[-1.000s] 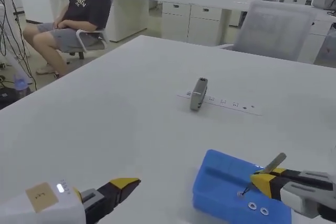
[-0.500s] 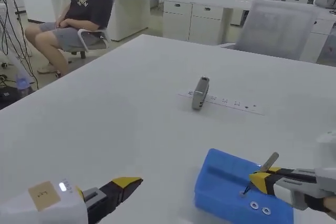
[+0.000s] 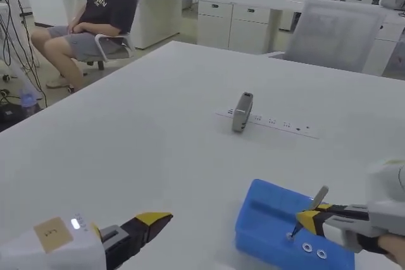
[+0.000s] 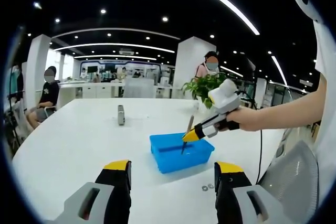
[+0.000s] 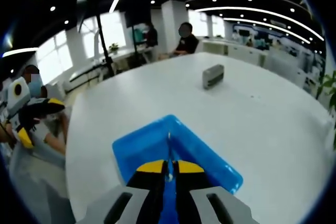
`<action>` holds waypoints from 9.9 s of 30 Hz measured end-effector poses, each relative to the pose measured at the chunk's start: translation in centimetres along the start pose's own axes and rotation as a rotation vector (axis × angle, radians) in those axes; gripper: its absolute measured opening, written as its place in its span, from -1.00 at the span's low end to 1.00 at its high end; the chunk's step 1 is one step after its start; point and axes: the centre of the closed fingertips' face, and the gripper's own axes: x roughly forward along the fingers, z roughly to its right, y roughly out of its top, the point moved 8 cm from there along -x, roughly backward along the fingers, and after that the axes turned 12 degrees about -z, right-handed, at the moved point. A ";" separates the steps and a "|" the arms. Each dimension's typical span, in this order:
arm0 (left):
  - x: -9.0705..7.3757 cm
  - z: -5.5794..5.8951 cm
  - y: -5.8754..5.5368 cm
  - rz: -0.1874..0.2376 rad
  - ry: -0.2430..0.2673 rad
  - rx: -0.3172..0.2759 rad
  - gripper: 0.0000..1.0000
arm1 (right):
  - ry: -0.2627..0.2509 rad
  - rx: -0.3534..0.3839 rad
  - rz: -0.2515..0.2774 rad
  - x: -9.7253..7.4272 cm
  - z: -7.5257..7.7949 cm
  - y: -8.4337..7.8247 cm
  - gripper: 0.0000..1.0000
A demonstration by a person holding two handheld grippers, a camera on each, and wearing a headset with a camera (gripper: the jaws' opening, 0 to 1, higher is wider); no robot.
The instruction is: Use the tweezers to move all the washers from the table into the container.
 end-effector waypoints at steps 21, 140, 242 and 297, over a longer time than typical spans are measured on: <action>0.0 0.0 0.0 -0.005 -0.001 -0.001 0.27 | -0.023 -0.007 -0.014 0.2 0.4 -0.6 -0.93; 0.1 0.1 -0.3 -0.026 -0.021 0.001 0.20 | 0.126 -0.018 0.166 -4.5 -5.0 0.5 -0.94; 0.4 0.2 -0.5 -0.051 -0.039 0.004 0.17 | 0.304 -0.138 -0.075 -1.6 -8.7 -5.2 -0.92; 0.3 0.2 -0.5 -0.045 -0.037 0.003 0.14 | 0.193 -0.495 -0.082 -3.2 -9.6 -2.6 -0.94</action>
